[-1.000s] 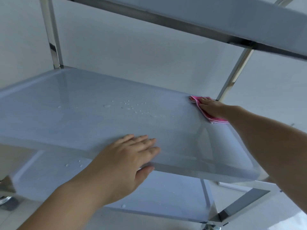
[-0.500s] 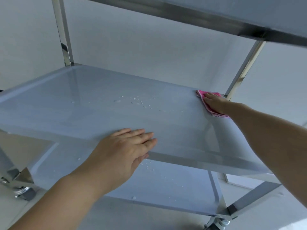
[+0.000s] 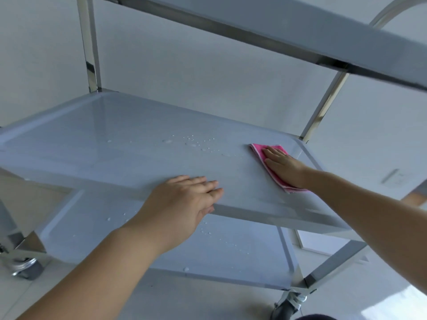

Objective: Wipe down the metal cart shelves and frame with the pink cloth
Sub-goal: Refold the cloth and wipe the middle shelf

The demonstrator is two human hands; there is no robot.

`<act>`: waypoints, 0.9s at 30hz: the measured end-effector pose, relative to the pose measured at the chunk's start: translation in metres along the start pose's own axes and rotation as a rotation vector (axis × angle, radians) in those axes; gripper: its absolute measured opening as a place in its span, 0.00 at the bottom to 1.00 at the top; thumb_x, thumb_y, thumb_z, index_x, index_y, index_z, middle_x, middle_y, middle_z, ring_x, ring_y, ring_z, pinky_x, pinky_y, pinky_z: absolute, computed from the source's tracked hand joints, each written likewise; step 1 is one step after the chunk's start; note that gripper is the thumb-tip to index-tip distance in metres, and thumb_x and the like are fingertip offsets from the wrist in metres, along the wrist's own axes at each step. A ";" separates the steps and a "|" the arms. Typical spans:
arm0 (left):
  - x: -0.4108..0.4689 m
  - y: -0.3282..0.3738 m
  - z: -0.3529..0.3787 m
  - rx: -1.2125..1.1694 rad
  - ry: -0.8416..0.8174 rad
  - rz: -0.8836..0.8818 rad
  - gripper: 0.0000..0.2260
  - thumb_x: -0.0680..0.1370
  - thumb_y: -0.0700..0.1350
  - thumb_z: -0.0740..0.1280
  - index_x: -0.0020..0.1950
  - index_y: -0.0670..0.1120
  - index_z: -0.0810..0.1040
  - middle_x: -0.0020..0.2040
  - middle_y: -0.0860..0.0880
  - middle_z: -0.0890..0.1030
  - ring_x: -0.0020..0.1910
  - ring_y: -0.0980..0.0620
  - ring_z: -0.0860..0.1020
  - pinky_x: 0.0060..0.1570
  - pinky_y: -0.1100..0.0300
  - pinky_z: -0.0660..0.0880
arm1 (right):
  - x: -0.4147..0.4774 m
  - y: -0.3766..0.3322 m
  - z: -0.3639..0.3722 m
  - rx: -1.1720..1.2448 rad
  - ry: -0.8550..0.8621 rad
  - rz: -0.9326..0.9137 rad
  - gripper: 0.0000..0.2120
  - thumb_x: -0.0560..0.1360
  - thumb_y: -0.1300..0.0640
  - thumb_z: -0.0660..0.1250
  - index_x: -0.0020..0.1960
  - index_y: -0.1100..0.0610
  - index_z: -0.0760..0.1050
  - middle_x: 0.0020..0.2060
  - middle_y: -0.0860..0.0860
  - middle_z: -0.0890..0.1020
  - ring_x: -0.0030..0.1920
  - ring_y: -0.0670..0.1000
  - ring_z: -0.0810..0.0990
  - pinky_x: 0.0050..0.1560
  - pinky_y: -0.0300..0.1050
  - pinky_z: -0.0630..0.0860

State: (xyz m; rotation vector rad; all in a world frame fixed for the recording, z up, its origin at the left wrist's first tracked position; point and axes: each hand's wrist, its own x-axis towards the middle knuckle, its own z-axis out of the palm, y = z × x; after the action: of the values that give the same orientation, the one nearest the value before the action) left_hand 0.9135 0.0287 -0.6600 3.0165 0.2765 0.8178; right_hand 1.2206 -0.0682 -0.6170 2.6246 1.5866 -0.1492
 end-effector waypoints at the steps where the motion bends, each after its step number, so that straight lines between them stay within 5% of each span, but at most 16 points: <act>1: 0.000 -0.001 -0.001 -0.001 -0.005 -0.005 0.19 0.74 0.51 0.55 0.55 0.51 0.82 0.55 0.53 0.83 0.53 0.52 0.82 0.51 0.54 0.77 | -0.010 -0.008 0.000 0.010 -0.007 -0.007 0.24 0.84 0.51 0.42 0.78 0.53 0.44 0.78 0.48 0.46 0.77 0.47 0.45 0.74 0.41 0.40; 11: 0.001 0.001 -0.004 -0.048 -0.063 -0.012 0.19 0.74 0.51 0.55 0.54 0.51 0.82 0.54 0.52 0.83 0.52 0.52 0.82 0.49 0.54 0.78 | -0.069 -0.061 0.003 0.001 -0.080 -0.128 0.25 0.83 0.49 0.43 0.78 0.52 0.40 0.77 0.47 0.42 0.77 0.45 0.39 0.75 0.41 0.36; 14: 0.000 0.003 -0.014 -0.169 -0.087 -0.058 0.18 0.75 0.51 0.60 0.62 0.49 0.79 0.62 0.51 0.79 0.60 0.51 0.78 0.59 0.57 0.71 | -0.069 -0.053 0.000 0.022 -0.111 -0.178 0.27 0.82 0.45 0.43 0.76 0.51 0.37 0.77 0.50 0.40 0.76 0.46 0.37 0.76 0.46 0.39; 16: -0.003 -0.002 -0.022 -0.180 -0.060 -0.081 0.20 0.77 0.53 0.61 0.66 0.48 0.75 0.66 0.51 0.75 0.65 0.52 0.74 0.64 0.60 0.65 | -0.072 -0.046 -0.001 0.023 -0.111 -0.274 0.31 0.76 0.34 0.39 0.72 0.49 0.36 0.77 0.48 0.40 0.76 0.45 0.38 0.77 0.45 0.41; 18: -0.009 -0.010 -0.026 -0.100 -0.048 -0.059 0.20 0.74 0.55 0.59 0.59 0.48 0.80 0.58 0.50 0.81 0.57 0.51 0.80 0.58 0.56 0.72 | -0.075 -0.041 0.000 0.049 -0.078 -0.369 0.40 0.67 0.23 0.31 0.69 0.47 0.37 0.75 0.45 0.42 0.76 0.45 0.39 0.76 0.42 0.40; 21: -0.017 -0.025 -0.024 -0.038 -0.061 -0.102 0.20 0.73 0.56 0.57 0.53 0.49 0.83 0.54 0.50 0.83 0.52 0.50 0.82 0.53 0.52 0.75 | -0.072 -0.039 0.003 0.025 -0.087 -0.391 0.44 0.61 0.21 0.26 0.68 0.47 0.34 0.73 0.44 0.40 0.76 0.45 0.37 0.76 0.43 0.39; 27: -0.017 -0.025 -0.016 -0.042 -0.019 -0.121 0.20 0.74 0.56 0.57 0.54 0.49 0.83 0.54 0.50 0.83 0.53 0.50 0.82 0.55 0.51 0.73 | -0.043 -0.048 0.003 -0.009 -0.003 -0.405 0.47 0.64 0.21 0.29 0.71 0.53 0.38 0.73 0.45 0.44 0.76 0.46 0.41 0.76 0.40 0.40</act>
State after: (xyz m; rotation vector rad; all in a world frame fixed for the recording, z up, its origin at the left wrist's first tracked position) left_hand 0.8864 0.0501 -0.6559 2.9325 0.4315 0.7743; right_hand 1.1582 -0.0842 -0.6151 2.2597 2.0902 -0.1660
